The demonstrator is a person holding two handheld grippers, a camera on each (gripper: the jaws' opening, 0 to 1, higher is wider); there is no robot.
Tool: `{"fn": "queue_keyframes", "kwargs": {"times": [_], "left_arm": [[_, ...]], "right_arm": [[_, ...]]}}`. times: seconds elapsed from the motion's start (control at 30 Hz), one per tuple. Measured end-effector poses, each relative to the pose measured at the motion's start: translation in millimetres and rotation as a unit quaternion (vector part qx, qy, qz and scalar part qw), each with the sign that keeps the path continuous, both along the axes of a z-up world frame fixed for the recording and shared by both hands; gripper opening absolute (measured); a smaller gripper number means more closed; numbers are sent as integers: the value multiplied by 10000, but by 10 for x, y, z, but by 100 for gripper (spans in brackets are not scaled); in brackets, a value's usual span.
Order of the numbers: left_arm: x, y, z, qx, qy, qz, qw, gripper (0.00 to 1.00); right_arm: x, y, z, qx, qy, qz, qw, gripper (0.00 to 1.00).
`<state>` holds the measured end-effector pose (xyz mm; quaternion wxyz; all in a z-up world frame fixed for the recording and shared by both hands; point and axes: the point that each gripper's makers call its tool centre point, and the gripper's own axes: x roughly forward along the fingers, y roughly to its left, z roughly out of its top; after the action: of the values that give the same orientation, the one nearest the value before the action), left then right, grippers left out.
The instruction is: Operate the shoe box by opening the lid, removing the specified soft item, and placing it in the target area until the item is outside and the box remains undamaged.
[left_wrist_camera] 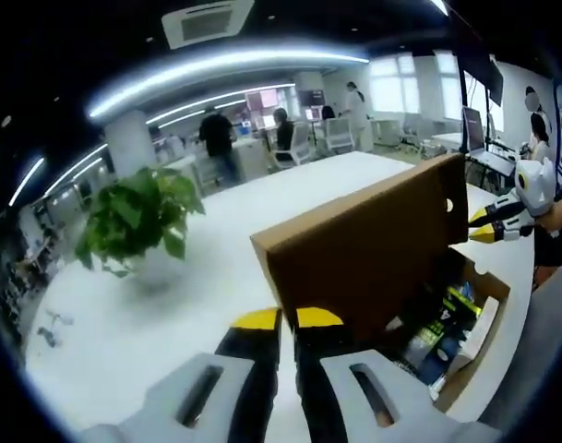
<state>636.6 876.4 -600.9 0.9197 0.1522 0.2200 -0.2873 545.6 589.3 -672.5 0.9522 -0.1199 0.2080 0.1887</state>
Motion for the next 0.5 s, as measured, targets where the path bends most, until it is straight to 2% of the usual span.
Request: {"fn": "queue_keyframes", "kwargs": {"times": [0.2,0.33,0.5], "left_arm": [[123,-19,-28,4,31,-16,10000,1],[193,-28,-52,23,52,-23,10000,1],[270,-43,-88,23,80,-26,10000,2]], "right_arm": [[112,33,-50,-15,37,36,10000,8],[172,29,-81,-1,85,25,10000,3],[223,11,-93,76,126,-35,9999,2]]}}
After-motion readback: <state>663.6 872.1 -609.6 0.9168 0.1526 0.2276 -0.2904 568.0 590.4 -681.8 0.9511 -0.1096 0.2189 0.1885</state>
